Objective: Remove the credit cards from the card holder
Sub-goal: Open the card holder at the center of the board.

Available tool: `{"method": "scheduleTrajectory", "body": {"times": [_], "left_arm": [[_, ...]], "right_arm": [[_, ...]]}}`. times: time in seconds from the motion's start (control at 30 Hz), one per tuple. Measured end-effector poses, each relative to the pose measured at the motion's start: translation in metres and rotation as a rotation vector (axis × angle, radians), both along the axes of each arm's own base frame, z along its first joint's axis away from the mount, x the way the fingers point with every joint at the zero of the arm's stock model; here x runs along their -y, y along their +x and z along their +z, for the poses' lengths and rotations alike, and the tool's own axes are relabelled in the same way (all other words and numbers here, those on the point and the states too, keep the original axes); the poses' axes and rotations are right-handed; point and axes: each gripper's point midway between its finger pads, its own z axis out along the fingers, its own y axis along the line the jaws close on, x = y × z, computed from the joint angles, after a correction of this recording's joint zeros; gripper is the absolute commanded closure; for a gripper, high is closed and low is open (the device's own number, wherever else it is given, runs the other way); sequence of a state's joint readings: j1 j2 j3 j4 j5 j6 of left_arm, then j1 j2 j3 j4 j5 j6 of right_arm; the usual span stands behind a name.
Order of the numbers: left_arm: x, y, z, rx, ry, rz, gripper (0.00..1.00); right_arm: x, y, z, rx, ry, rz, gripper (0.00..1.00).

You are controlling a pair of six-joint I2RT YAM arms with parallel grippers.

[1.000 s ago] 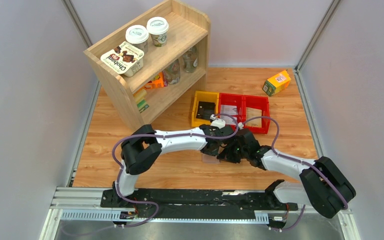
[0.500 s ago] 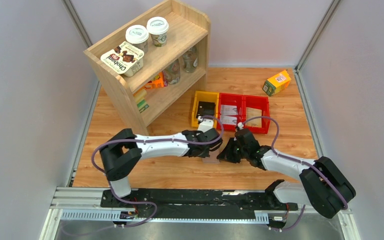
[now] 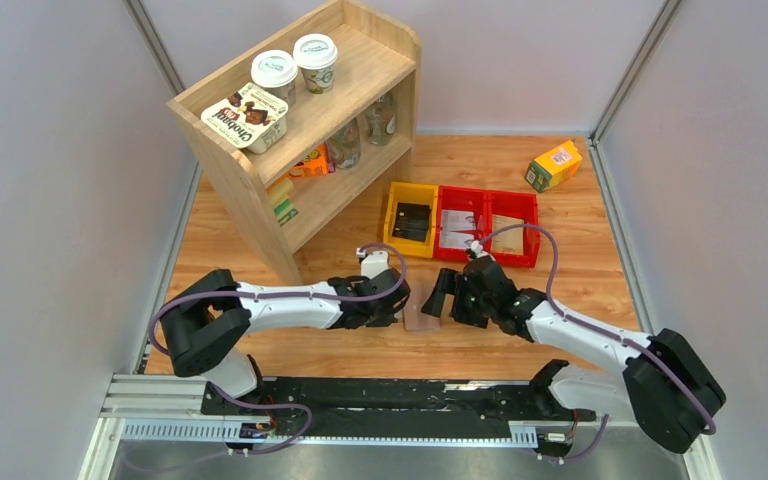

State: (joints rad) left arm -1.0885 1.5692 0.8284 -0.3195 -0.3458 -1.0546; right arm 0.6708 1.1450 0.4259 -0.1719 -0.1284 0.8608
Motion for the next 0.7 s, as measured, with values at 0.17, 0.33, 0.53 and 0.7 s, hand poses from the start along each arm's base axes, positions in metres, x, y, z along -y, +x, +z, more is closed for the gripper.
{"method": "scheduleTrajectory", "body": {"times": [0.17,0.33,0.53,0.7], "left_arm": [[-0.001,-0.002,-0.005,-0.015,-0.031,0.036,1.0],[-0.003,-0.004,-0.007,-0.015,-0.083,0.075,1.0],[-0.003,-0.006,-0.007,-0.016,-0.155,0.115,1.0],[-0.003,-0.007,-0.007,-0.017,-0.196,0.14,1.0]], "right_arm": [[-0.005,0.0,0.017,0.084,-0.118,0.07,0.0],[-0.015,0.008,0.026,0.128,-0.251,0.121,0.0],[-0.033,0.017,0.016,0.12,-0.401,0.189,0.0],[-0.042,0.023,0.004,0.103,-0.506,0.231,0.0]]}}
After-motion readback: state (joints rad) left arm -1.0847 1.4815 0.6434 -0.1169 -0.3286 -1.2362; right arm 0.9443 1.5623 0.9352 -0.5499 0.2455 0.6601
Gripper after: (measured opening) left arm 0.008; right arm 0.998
